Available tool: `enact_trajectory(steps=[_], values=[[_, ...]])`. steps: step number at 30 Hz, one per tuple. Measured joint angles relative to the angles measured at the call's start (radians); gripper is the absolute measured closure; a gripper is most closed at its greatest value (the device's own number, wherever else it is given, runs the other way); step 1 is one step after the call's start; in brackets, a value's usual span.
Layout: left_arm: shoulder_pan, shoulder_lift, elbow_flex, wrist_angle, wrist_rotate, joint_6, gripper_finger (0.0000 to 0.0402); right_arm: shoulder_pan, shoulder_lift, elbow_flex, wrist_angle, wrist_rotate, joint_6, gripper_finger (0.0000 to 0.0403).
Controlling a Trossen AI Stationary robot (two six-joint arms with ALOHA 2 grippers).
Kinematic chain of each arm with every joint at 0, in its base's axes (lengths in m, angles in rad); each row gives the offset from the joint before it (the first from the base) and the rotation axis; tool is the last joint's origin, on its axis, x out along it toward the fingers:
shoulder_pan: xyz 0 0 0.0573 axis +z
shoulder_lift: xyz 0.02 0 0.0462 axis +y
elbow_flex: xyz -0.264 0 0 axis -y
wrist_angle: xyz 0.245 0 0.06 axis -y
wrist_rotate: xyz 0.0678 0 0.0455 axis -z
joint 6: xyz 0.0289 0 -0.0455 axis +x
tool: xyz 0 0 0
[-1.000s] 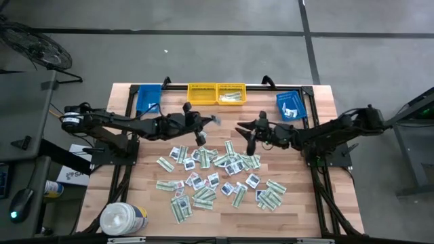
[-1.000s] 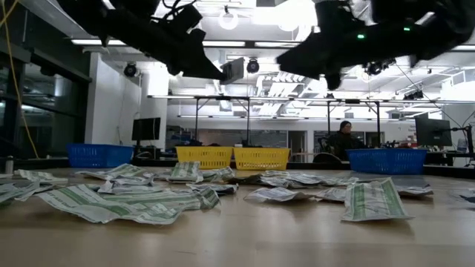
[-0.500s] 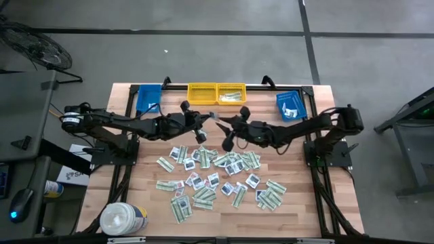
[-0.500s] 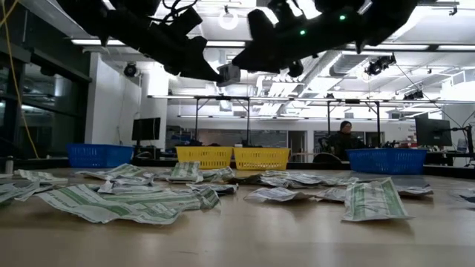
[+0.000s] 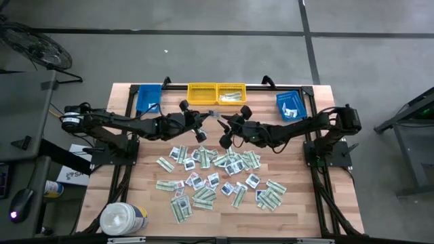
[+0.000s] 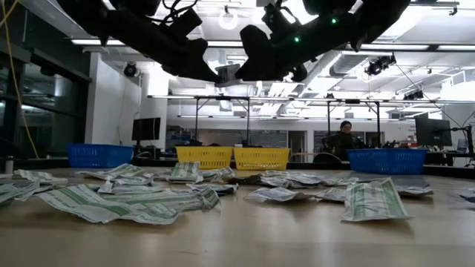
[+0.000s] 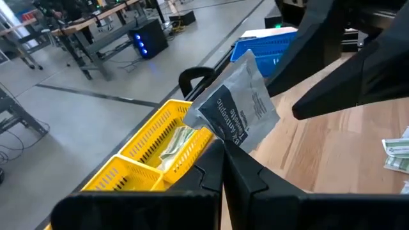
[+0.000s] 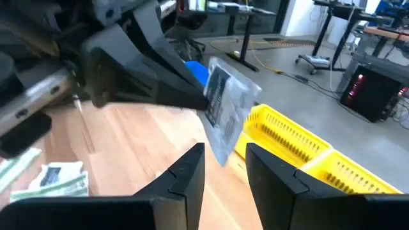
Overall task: Pick & Place First Aid Supplies
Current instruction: Put the black towelette pack into the right blue bin
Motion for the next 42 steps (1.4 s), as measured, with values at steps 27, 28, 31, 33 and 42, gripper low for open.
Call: enact_trajectory(steps=[27, 28, 31, 33, 42], values=[[0.000, 0.000, 0.000, 0.000, 0.049, 0.014, 0.0401, -0.116, 0.000, 0.000, 0.099, -0.374, -0.005, 0.0374], [0.000, 0.000, -0.001, -0.001, 0.053, 0.014, 0.0401, -0.116, 0.000, 0.000, 0.098, -0.374, -0.009, 0.0388], [0.002, 0.000, -0.001, -0.001, 0.068, 0.014, 0.0401, -0.116, 0.000, 0.000, 0.098, -0.375, -0.016, 0.0394], [0.002, 0.000, -0.001, -0.001, 0.068, 0.015, 0.0397, -0.116, 0.000, 0.000, 0.098, -0.374, -0.003, 0.0395], [0.002, 0.000, -0.001, -0.009, 0.044, 0.079, 0.0301, -0.122, -0.002, 0.000, 0.068, -0.340, 0.007, 0.0400]])
